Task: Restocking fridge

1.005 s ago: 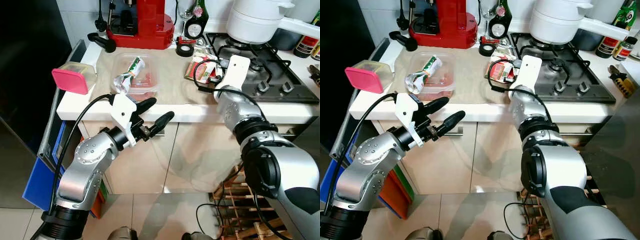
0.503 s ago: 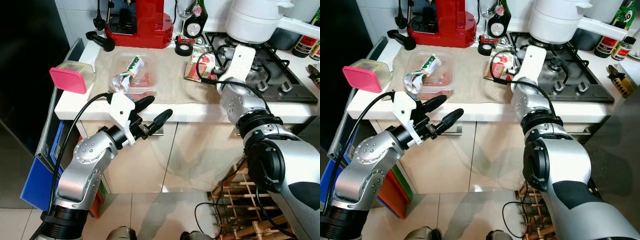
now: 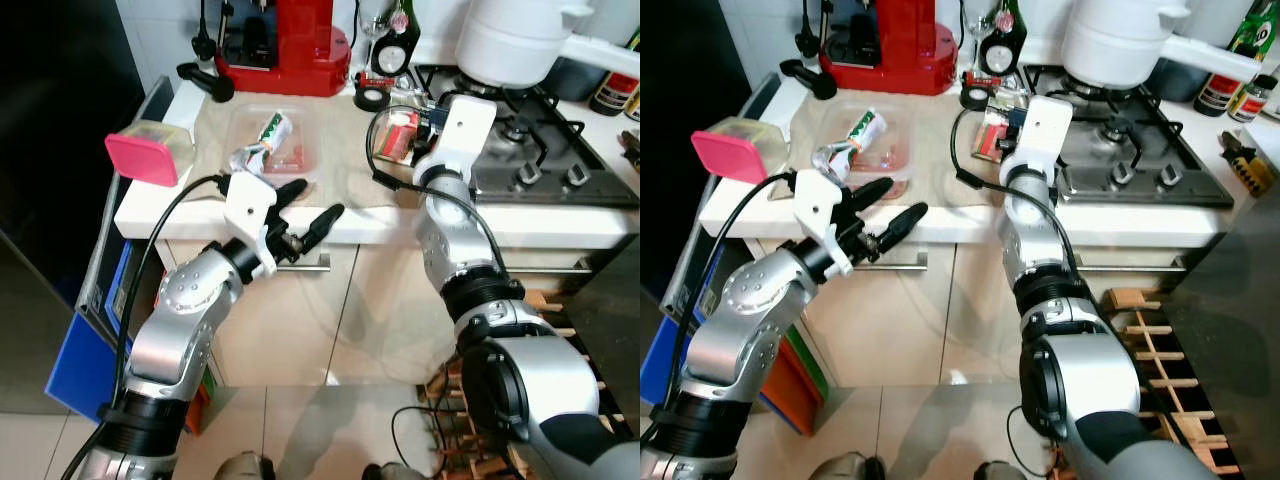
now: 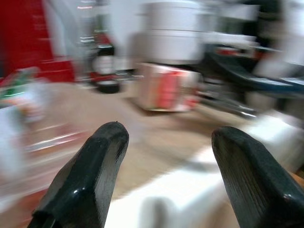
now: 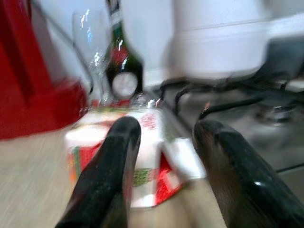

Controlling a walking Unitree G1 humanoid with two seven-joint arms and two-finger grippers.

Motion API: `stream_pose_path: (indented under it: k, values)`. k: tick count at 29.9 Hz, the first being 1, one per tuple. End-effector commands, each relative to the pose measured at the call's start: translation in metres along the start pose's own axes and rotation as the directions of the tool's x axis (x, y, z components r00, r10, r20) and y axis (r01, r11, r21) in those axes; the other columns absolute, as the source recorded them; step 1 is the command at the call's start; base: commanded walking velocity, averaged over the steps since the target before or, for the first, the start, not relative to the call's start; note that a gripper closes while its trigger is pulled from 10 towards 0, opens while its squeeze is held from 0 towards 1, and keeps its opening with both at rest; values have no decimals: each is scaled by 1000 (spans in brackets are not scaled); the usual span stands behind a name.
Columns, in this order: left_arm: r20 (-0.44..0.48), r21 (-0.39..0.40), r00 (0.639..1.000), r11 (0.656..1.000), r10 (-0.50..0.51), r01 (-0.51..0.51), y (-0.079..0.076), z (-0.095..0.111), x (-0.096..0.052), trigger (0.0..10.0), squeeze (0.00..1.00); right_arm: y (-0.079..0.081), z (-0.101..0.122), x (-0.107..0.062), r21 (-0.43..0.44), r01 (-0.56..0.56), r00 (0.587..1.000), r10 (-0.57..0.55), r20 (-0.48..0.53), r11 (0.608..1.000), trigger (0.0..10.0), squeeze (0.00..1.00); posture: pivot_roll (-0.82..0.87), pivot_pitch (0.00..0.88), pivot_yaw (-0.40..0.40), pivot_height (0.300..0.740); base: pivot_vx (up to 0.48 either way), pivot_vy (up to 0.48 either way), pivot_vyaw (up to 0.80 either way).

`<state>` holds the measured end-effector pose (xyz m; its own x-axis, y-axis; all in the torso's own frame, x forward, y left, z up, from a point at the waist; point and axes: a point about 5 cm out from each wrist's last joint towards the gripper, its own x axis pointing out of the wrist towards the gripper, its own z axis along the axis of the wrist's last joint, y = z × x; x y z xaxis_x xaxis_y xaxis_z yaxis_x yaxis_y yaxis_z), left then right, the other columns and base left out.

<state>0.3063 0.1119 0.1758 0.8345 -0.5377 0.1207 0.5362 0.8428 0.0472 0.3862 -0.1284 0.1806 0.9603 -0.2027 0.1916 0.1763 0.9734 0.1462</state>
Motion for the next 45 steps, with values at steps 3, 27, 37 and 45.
stream_pose_path:
  k: [3, 27, 37, 45]
  values:
    - [13, 47, 994, 993, 105, -106, 8, -3, -3, 10000, 0, -13, 15, -11, -23, 8, 989, -4, 149, 1000, 10000, 1000, 56, 0, 3, 740, 0, 0, 0]
    - [401, 161, 899, 952, 178, -260, -2, 75, 8, 10000, 0, -34, 84, -72, -286, 52, 883, 90, 461, 957, 10000, 0, -12, 0, -9, 740, 75, 0, 0]
    - [441, 201, 889, 952, 122, -231, -5, 85, 13, 10000, 0, -29, 86, -64, -312, 80, 883, 78, 463, 947, 10000, 0, -9, 0, 8, 740, 468, 0, 0]
    - [463, 213, 877, 945, 126, -249, 0, 95, 18, 10000, 0, -24, 84, -58, -303, 56, 896, 85, 435, 951, 10000, 0, -3, 0, 7, 740, 462, 0, 0]
